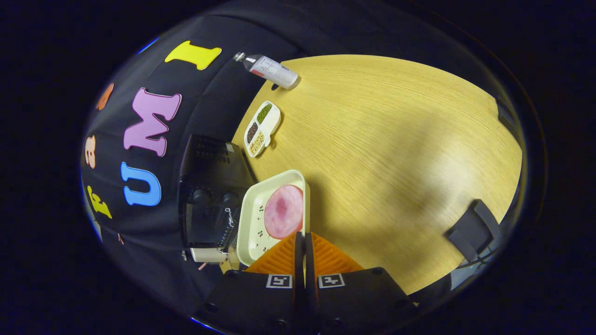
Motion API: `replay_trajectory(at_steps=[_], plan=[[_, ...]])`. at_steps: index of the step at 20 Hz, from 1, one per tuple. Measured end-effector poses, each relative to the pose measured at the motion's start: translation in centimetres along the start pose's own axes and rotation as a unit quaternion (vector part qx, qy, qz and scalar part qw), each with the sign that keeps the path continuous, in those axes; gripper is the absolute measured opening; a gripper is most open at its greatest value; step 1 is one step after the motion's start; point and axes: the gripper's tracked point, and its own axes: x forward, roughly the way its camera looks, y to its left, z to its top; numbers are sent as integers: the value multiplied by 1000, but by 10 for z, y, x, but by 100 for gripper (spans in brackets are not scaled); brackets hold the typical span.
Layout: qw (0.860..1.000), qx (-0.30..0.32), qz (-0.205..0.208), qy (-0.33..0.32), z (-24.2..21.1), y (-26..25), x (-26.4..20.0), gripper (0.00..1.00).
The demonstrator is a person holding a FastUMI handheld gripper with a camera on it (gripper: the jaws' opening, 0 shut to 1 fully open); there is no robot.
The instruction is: Open the toaster oven, put the food inside, and close the toaster oven door.
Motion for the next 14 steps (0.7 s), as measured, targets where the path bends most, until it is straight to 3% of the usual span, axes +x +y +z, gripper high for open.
replay_trajectory(at_steps=[8, 14], plan=[[997, -3, 78, 21, -69, 82, 12, 6], [994, -15, 102, 32, -114, 134, 44, 6]])
